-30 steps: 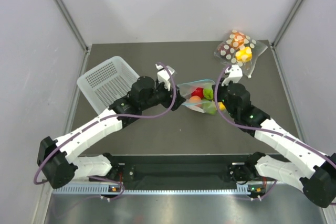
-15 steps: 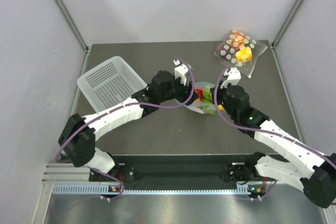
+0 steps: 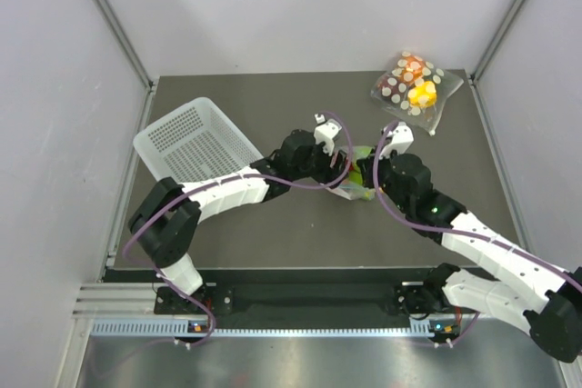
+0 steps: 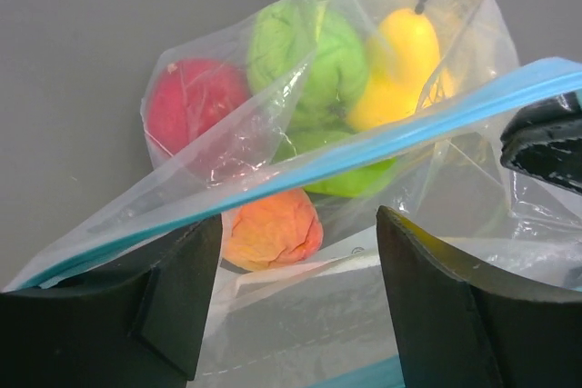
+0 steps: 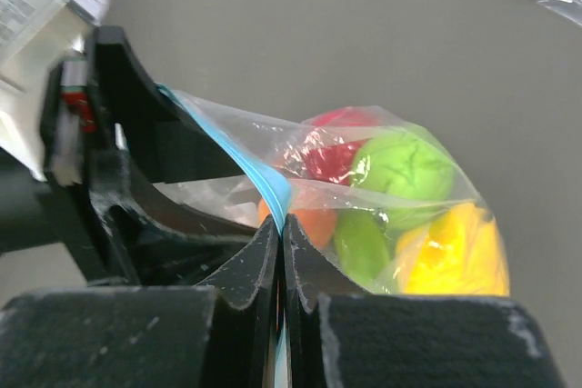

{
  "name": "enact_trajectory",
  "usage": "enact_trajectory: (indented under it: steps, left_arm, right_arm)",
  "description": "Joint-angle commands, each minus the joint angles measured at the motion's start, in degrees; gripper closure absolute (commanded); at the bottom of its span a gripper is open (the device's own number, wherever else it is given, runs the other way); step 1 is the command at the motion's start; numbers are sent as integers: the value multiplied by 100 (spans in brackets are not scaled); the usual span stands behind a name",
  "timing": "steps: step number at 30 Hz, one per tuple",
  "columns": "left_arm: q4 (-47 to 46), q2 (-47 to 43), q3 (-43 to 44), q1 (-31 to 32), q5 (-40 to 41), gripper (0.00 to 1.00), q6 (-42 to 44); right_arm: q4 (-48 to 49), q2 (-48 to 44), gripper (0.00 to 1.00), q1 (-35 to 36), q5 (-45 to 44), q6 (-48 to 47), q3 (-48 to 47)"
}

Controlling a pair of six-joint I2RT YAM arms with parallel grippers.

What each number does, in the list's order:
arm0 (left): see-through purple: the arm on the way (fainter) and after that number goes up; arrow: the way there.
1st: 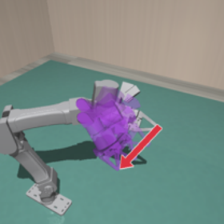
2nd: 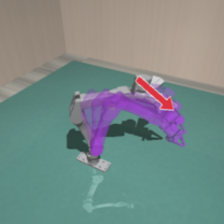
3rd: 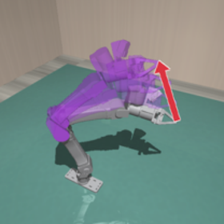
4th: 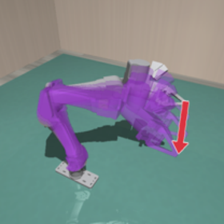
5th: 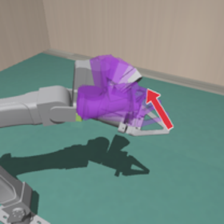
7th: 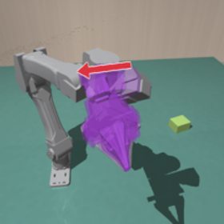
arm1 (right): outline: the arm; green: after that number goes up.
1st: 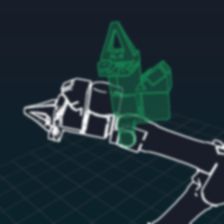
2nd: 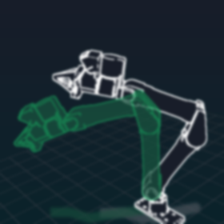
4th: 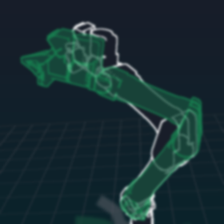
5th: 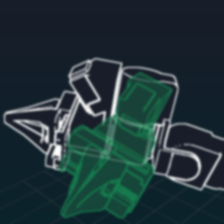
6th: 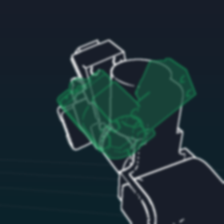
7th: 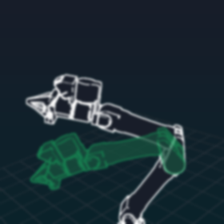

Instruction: Open the zip-top bag and remove the fake food

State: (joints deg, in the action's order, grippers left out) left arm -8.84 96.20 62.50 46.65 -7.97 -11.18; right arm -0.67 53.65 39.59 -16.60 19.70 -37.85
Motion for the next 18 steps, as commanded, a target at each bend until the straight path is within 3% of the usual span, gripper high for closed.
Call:
enact_trajectory:
  steps: [1, 9, 18]
  left_arm:
    - [-548, 91, -141, 98, 120, 26, 248]
    - [-1119, 83, -660, 265, -433, 26, 354]
    - [-1286, 478, -599, 265, -742, 26, 301]
  right_arm:
    - [321, -65, 100, 127, 183, 183, -30]
    - [436, 146, 100, 163, 245, 280, -12]
    - [533, 207, 100, 189, 359, 359, 5]
